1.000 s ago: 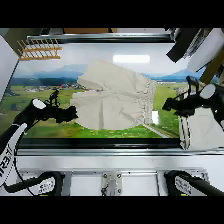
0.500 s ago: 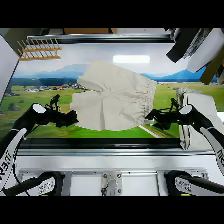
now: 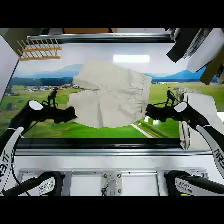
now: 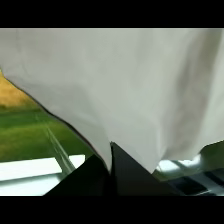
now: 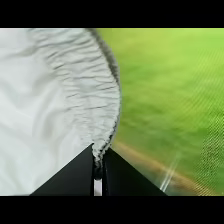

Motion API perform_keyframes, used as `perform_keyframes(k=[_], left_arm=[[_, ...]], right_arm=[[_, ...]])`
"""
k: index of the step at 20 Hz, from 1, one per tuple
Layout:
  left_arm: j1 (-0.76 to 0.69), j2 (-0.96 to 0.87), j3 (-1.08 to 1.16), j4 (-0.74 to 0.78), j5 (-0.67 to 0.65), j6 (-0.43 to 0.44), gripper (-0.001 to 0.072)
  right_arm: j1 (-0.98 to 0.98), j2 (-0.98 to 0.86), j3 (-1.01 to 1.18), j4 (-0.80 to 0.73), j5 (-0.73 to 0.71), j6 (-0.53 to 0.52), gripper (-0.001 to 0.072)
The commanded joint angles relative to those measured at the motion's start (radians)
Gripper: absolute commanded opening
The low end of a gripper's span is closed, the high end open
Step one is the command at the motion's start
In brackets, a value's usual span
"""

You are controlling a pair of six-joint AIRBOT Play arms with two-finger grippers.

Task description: Fold the clothes and pants, and hang the long-sleeved shirts on hangers.

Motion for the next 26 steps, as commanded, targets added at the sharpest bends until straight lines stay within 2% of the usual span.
perform_keyframes(k=[1,4,7,11,15,18,20,23,26], left_arm=[[0.056,0.113,0.203,-0.003,-0.023,-0.001,0.0003],[0.096,0.277,0.483,-0.002,-0.043,-0.001,0.0004],[0.102,0.428,0.701,-0.002,-0.027,-0.001,0.0004],[0.102,0.592,0.830,-0.001,0.025,-0.001,0.0003],[0.102,0.649,0.868,-0.001,0.062,-0.001,0.0003],[0.102,0.579,0.856,-0.002,0.042,-0.002,0.0004],[0.101,0.477,0.830,-0.010,0.016,-0.006,0.0003],[0.049,0.248,0.779,-0.008,0.021,-0.021,0.0003],[-0.040,-0.051,0.833,-0.008,0.008,-0.023,0.0003]], right_arm=[[-0.006,0.112,0.172,-0.118,0.142,-0.032,0.0018],[-0.005,0.251,0.426,-0.148,0.327,-0.031,0.0018],[-0.004,0.392,0.634,-0.138,0.431,0.016,0.0018],[-0.004,0.589,0.707,-0.139,0.451,0.139,0.0017],[-0.004,0.713,0.707,-0.142,0.492,0.290,0.0017],[-0.004,0.703,0.705,-0.142,0.602,0.423,0.0017],[-0.004,0.632,0.704,-0.142,0.702,0.472,0.0017],[-0.003,0.441,0.704,-0.146,0.778,0.443,0.0017],[-0.003,0.177,0.704,-0.150,0.734,0.360,0.0017]])
